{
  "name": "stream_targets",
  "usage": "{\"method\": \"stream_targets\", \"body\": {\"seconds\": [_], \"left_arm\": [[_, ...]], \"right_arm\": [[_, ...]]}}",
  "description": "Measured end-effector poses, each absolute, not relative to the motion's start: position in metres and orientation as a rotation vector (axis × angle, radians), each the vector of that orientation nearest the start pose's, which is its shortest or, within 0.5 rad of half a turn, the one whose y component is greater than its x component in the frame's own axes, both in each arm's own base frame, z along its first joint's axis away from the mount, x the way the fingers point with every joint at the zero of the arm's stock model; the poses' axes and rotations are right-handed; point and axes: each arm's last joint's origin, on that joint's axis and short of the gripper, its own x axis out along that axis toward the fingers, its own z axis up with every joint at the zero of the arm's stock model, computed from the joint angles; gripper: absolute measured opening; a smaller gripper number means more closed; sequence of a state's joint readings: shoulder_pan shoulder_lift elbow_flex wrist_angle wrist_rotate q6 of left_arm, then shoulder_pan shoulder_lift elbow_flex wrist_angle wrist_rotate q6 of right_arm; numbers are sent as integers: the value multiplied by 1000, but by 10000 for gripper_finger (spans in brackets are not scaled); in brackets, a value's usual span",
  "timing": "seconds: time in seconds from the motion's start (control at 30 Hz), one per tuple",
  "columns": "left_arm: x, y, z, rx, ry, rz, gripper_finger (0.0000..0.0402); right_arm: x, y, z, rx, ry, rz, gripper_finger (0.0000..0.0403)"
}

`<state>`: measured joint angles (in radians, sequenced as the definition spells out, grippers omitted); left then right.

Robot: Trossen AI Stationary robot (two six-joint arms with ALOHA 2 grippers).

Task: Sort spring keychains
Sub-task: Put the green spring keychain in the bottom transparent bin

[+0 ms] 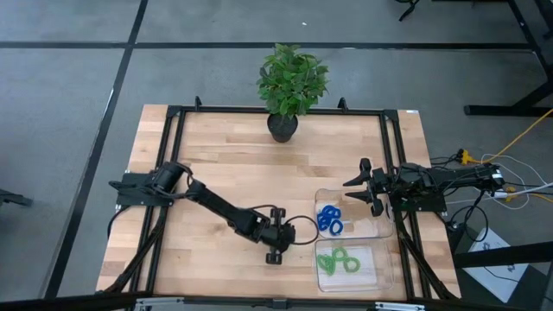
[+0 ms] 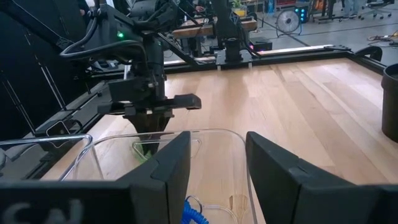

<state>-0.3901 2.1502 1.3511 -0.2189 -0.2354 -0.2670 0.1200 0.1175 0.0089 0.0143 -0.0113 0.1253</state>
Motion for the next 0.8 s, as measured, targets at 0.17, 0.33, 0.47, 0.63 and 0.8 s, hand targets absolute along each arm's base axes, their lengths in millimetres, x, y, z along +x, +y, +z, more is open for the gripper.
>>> {"method": "stream_targets", "body": {"seconds": [0.17, 0.33, 0.47, 0.63, 0.8], "left_arm": [[397, -156, 123, 48, 978, -6, 14], [388, -147, 165, 113, 919, 34, 8], [380, -135, 209, 144, 825, 71, 7], [369, -117, 275, 82, 590, 144, 7], [361, -97, 331, 30, 306, 178, 7]], "right_arm": [[103, 13, 158, 120, 102, 125, 154], [103, 13, 158, 120, 102, 125, 154], [103, 13, 158, 120, 103, 125, 154], [103, 13, 158, 120, 103, 125, 154], [103, 13, 158, 120, 102, 125, 154]]}}
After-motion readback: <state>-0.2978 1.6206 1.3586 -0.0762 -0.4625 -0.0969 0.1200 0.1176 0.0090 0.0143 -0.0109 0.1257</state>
